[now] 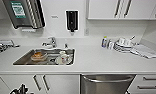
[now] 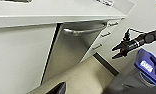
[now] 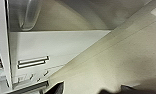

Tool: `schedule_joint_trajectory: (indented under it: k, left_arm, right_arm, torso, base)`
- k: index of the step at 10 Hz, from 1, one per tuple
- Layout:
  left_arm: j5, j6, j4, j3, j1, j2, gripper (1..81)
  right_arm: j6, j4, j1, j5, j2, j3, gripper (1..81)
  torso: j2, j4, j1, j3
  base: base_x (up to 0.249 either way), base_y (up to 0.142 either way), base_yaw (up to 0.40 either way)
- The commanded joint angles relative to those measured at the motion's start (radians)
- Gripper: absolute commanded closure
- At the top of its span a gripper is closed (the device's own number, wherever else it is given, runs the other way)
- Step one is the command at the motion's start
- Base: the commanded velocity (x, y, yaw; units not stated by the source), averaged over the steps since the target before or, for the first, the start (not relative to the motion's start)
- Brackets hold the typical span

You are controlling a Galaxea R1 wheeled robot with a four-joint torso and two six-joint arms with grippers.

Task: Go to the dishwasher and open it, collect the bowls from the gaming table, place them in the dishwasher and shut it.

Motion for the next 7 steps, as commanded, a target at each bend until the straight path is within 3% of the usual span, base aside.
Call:
schedule_joint_trajectory:
  k: [1,3,5,6,7]
  left_arm:
    - [0.006,0.002,0.001,0.013,-0.083,-0.03,1.0]
    - [0.006,0.002,0.003,0.013,-0.083,-0.029,1.0]
    - [0.006,0.002,0.003,0.013,-0.083,-0.029,1.0]
    - [0.006,0.002,0.004,0.013,-0.083,-0.029,1.0]
    - [0.006,0.002,0.004,0.013,-0.082,-0.029,1.0]
  right_arm:
    - [0.1,0.026,0.177,0.028,-0.059,0.001,1.0]
    - [0.16,0.025,0.222,0.045,-0.065,-0.009,1.0]
    - [0.267,0.028,0.274,0.027,-0.078,-0.037,1.0]
    - [0.327,0.029,0.311,-0.038,-0.085,-0.049,1.0]
    - [0.401,0.028,0.339,-0.144,-0.085,-0.065,1.0]
  torso:
    - [0.0,0.0,0.0,0.0]
    - [0.0,0.0,0.0,0.0]
    - [0.0,0.0,0.0,0.0]
    - [0.0,0.0,0.0,0.0]
    - [0.0,0.0,0.0,0.0]
  base:
    - [0.0,0.0,0.0]
    - [0.0,0.0,0.0]
    - [0.0,0.0,0.0]
    - [0.0,0.0,0.0]
    - [0.0,0.0,0.0]
